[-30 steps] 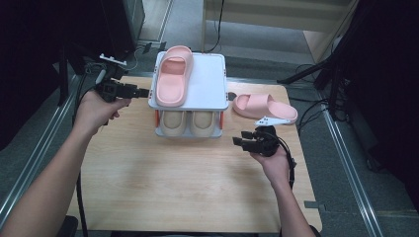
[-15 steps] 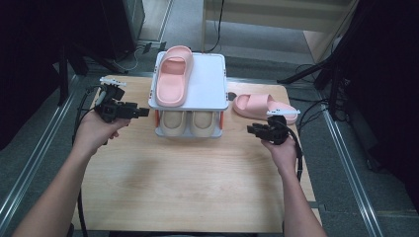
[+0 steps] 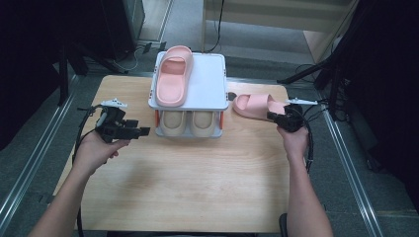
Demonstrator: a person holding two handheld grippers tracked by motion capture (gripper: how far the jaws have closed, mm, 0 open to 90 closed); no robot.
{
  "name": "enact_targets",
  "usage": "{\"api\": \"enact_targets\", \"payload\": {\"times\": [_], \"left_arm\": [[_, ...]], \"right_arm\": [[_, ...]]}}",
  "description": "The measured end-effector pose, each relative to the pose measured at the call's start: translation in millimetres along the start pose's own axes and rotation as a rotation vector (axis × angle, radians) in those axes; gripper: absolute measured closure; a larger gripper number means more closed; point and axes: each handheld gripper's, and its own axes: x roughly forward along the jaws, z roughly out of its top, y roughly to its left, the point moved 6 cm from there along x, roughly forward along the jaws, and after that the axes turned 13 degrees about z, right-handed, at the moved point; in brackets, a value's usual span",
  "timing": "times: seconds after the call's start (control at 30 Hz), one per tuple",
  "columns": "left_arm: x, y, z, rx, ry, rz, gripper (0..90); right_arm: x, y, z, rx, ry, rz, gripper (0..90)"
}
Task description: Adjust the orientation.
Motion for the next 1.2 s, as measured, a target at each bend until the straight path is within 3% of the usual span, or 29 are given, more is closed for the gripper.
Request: {"api": "enact_targets", "payload": {"times": [0.17,0.5,0.63,0.77,0.97,1.2], "left_arm": [[1.0,-3.6,-12.1,0.009,0.019,-0.032,37.1],[3.4,-1.3,-32.1,-0.014,0.007,-0.020,36.9],[8.1,-3.9,-40.9,0.000,0.023,-0.015,37.4],[10.8,-3.4,-47.4,0.000,0.020,-0.002,37.2],[7.7,7.1,-49.7,-0.025,-0.024,0.064,37.5],[10.4,15.2,-53.2,-0.042,-0.016,0.068,37.3]], "right_arm": [[-0.5,-20.3,6.9,-0.015,0.020,-0.083,90.0],[12.8,-48.7,13.3,0.035,0.032,-0.119,90.0],[21.6,-55.8,10.0,0.058,0.071,-0.131,90.0],[29.6,-54.3,10.8,0.057,0.081,-0.126,90.0],[38.3,-46.6,9.1,0.034,0.119,-0.104,89.9],[41.3,-28.7,5.7,0.011,0.171,-0.072,90.0]]}}
